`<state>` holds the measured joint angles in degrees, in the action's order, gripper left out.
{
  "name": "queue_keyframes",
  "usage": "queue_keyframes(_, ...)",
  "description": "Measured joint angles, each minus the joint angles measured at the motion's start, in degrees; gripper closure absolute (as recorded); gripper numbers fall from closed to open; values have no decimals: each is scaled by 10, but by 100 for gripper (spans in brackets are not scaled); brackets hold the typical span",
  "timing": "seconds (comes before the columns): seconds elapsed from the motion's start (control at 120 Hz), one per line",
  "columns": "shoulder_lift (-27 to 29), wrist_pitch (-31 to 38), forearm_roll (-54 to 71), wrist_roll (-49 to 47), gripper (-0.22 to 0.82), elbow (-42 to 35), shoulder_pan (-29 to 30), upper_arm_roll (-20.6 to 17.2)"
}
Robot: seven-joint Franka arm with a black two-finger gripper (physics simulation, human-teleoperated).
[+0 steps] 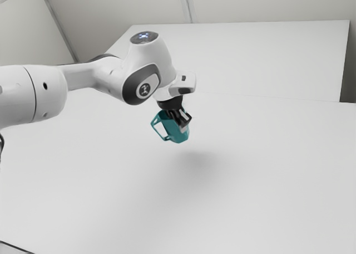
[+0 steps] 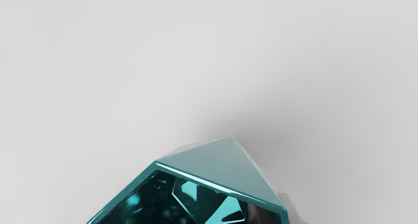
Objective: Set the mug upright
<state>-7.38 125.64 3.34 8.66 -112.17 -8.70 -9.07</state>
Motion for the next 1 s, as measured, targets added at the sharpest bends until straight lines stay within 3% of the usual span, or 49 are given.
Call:
queue_keyframes(0.342,48,18,31,-103,78,-101,32,-3)
queue_keyframes(1.0,16,152,71,-208,78,-175,52,-3)
